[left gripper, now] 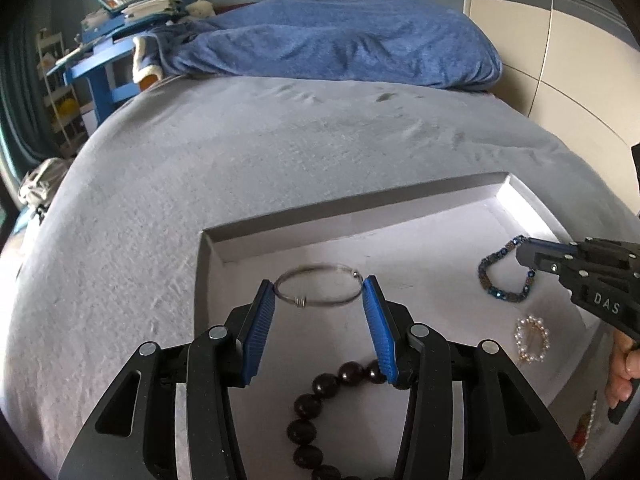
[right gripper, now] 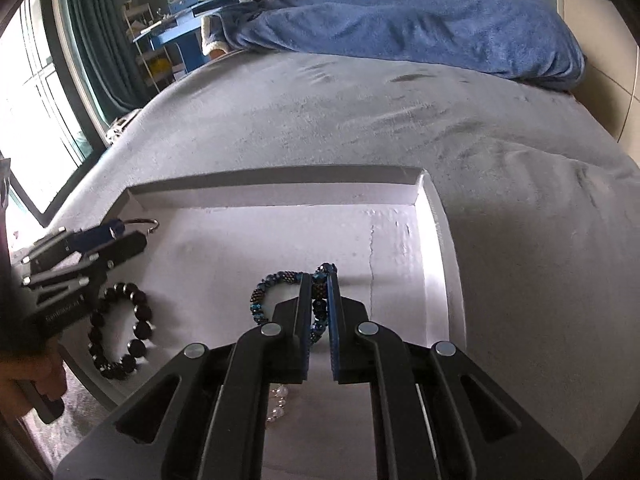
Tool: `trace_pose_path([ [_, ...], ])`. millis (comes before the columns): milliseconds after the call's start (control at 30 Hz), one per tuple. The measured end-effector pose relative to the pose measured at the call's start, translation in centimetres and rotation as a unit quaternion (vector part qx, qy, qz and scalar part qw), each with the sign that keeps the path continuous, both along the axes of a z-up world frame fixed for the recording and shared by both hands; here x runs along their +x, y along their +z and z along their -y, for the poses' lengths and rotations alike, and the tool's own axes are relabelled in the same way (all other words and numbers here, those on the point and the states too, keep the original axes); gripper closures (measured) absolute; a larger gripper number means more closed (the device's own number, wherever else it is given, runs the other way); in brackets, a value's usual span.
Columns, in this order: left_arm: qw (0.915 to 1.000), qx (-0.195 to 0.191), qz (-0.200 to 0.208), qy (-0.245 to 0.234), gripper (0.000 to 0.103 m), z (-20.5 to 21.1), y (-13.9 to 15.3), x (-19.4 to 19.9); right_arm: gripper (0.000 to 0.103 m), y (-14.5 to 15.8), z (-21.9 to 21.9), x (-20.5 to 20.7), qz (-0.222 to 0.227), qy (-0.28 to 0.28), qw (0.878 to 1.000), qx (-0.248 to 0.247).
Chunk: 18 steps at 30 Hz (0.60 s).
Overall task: Organize jewelry
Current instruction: 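Open both tools to drop the ring and blue bracelet in the tray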
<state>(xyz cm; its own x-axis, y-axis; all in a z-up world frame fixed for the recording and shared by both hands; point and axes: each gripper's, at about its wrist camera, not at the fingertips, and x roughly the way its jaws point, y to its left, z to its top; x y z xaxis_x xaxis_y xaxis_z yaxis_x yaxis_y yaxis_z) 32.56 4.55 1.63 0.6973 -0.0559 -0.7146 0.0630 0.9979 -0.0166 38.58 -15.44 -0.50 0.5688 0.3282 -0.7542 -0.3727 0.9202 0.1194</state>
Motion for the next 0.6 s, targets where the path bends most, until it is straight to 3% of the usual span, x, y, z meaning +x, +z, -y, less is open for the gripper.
trace_pose_path([
  [200,0.9997,-0.006,-0.022,0.002,0.046,-0.4,-0.2,0.6,0.092,-0.5,-0.1,0.1,-0.006,-0.003,1.0,-0.01],
  [300,0.9999,0.003,-0.011,-0.003,0.037,-0.1,0.2,0.3,0.073,-0.1,0.0,-0.3,0.002,-0.002,1.0,-0.006],
  [600,0.9992,-0.005,0.038,-0.007,0.022,0.3,2.6,-2.4,0.047,2.2,1.0,-2.3,0.034,-0.015,0.999,0.021],
])
